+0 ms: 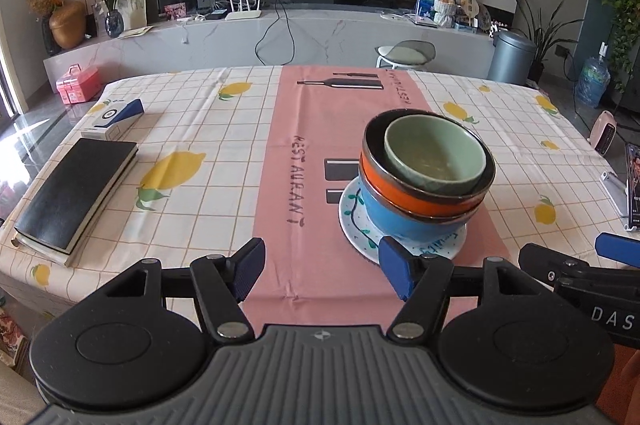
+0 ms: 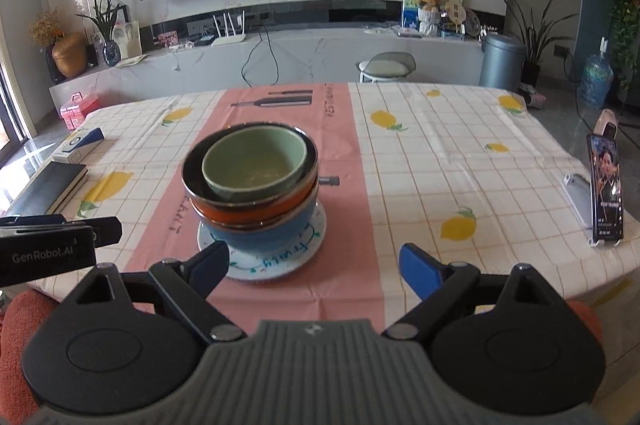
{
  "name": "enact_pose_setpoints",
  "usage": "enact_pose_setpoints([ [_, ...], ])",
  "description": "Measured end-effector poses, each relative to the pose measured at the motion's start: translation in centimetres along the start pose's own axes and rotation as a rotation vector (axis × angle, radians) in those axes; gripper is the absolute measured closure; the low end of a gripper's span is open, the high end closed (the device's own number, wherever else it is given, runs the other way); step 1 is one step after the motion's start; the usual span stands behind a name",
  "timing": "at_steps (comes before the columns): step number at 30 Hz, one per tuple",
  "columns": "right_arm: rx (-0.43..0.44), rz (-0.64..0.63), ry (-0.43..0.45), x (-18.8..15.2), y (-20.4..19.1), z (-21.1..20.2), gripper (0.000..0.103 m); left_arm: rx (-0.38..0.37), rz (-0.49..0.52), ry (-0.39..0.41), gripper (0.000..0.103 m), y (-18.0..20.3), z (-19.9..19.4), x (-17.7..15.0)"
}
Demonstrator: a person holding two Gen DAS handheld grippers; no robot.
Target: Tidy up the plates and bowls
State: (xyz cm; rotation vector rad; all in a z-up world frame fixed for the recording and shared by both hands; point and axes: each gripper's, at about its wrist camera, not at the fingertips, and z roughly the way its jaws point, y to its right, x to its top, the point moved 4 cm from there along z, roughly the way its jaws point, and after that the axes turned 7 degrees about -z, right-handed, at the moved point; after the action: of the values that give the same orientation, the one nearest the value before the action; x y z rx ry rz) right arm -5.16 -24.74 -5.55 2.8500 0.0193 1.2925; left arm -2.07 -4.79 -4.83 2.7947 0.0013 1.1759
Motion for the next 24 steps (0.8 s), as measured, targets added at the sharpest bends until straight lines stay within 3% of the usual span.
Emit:
enact_pose_setpoints([
  [24, 0.01, -0.014, -0.019, -0.61, -0.31, 0.38, 0.013, -0.004, 0.007, -0.016, 0.026, 0.63, 0.05, -0.38],
])
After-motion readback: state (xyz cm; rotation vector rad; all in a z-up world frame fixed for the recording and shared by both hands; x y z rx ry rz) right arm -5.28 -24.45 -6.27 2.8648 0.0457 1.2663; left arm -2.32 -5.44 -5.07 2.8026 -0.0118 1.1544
